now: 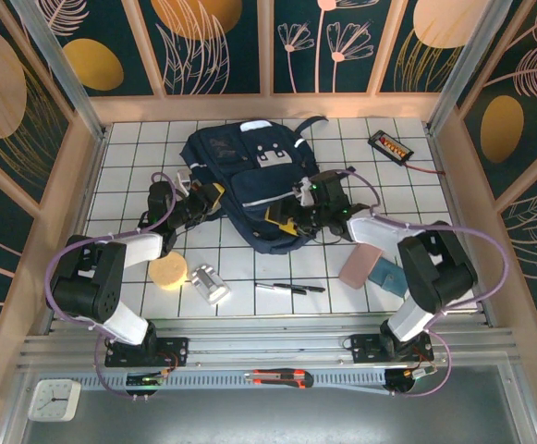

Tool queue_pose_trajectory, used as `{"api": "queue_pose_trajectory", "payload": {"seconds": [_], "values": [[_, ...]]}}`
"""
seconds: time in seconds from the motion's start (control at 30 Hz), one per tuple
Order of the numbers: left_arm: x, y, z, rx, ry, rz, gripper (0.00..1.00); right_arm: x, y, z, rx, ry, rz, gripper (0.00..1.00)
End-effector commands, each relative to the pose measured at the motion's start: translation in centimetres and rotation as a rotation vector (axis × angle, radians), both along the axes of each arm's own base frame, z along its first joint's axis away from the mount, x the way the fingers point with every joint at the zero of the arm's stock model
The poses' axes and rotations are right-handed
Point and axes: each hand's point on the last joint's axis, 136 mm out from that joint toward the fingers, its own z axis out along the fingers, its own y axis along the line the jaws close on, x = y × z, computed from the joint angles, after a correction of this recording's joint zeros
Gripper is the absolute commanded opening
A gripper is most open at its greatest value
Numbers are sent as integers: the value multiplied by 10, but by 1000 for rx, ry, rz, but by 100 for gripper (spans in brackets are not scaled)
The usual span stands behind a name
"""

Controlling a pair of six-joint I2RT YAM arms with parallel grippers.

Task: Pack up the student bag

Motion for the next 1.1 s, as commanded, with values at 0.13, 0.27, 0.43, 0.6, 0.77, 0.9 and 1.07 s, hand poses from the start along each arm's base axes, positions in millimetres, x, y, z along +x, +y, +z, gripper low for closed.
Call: {"api": "queue_pose_trajectory", "payload": {"seconds": [0.13,0.27,0.43,0.6,0.77,0.9,1.07], "values": [[3,-2,62,-68,-227,-10,0,-3,34,-7,-3,-2,164,72],[0,0,58,-97,-215,8,0,-11,49,-22,-30,3,216,72],[-3,2,50,-95,-202,12,0,-28,61,-46,-37,19,285,71],[-7,2,38,-86,-180,9,0,-43,75,-49,29,28,352,70],[-8,3,31,-81,-166,13,0,-53,87,-38,93,28,395,62],[-7,2,27,-77,-162,12,0,-60,91,-22,133,12,419,59],[-8,2,25,-83,-158,13,0,-63,92,-11,155,16,435,51]]}}
